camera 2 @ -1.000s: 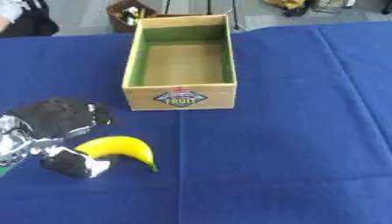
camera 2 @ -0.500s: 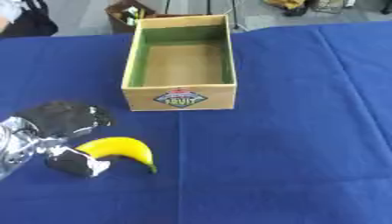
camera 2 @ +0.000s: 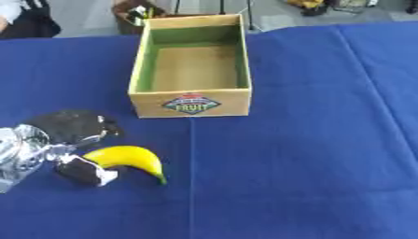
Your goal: Pick up objects on the table and place them in the box.
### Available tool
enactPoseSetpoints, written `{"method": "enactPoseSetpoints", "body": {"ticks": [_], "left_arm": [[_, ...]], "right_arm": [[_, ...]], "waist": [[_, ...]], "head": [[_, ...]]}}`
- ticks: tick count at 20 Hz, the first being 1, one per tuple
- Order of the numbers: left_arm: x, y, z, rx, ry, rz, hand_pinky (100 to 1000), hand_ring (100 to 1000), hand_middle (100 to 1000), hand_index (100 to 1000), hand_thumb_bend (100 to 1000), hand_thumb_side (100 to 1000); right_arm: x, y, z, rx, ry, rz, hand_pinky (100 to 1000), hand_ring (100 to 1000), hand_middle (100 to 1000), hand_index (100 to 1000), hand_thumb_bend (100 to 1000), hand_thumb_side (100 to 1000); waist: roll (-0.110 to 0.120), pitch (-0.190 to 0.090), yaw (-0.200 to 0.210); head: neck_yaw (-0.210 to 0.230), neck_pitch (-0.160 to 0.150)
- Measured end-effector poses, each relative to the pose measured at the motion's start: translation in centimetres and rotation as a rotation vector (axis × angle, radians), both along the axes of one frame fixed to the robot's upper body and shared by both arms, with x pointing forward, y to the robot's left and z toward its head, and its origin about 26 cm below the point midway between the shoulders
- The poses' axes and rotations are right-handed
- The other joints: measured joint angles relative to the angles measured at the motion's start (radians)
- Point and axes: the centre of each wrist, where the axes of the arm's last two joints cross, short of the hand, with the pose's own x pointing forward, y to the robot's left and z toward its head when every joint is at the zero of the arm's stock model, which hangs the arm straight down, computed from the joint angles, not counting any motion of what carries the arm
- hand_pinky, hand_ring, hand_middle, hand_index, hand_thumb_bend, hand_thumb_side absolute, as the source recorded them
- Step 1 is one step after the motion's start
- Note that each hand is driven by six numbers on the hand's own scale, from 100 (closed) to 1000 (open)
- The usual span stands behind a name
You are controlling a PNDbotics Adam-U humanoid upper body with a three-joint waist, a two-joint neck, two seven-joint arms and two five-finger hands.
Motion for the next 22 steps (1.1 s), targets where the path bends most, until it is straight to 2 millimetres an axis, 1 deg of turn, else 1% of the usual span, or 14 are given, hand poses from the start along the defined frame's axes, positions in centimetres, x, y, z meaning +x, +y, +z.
{"method": "enactPoseSetpoints", "body": {"ticks": [7,8,10,12,15,16,20,22], "left_arm": [[0.74,0.05,-0.74,0.005,-0.004,-0.011,629,730,749,840,293,632],[0.82,0.07,-0.72,0.006,-0.007,-0.013,619,717,727,824,292,625],[0.93,0.02,-0.75,0.003,-0.012,-0.019,613,709,712,816,293,621],[0.97,-0.04,-0.8,-0.001,-0.019,-0.025,586,681,670,791,301,608],[0.94,-0.1,-0.88,-0.003,-0.032,-0.035,561,655,644,771,312,597],[0.94,-0.11,-0.88,-0.002,-0.037,-0.037,532,631,622,755,309,586],[0.9,-0.2,-1.0,0.006,-0.058,-0.047,506,606,598,736,305,580],[0.9,-0.21,-1.02,0.008,-0.068,-0.049,480,586,579,723,281,575]], "right_arm": [[0.03,0.11,-0.04,0.008,0.002,0.003,754,717,618,790,100,929],[0.04,0.13,-0.05,0.01,0.002,0.004,754,717,618,790,100,929],[0.04,0.13,-0.05,0.01,0.002,0.003,754,717,618,790,100,928],[0.04,0.13,-0.05,0.009,0.003,0.003,755,716,617,791,100,926],[0.04,0.13,-0.05,0.01,0.006,0.002,755,717,617,791,100,927],[0.04,0.13,-0.05,0.01,0.006,0.002,756,717,617,791,100,927],[0.04,0.14,-0.06,0.012,0.006,0.003,756,717,617,791,100,927],[0.04,0.14,-0.06,0.014,0.007,0.003,757,716,616,791,100,925]], "waist": [[0.0,0.003,-0.005],[0.0,0.003,-0.006],[0.0,0.004,-0.006],[0.0,0.004,-0.005],[0.0,0.006,-0.003],[0.0,0.006,-0.003],[0.0,0.006,-0.003],[0.0,0.006,-0.003]], "head": [[0.001,-0.007],[0.001,-0.007],[0.001,-0.007],[0.001,-0.007],[0.001,-0.007],[0.001,-0.007],[0.001,-0.007],[0.001,-0.007]]}}
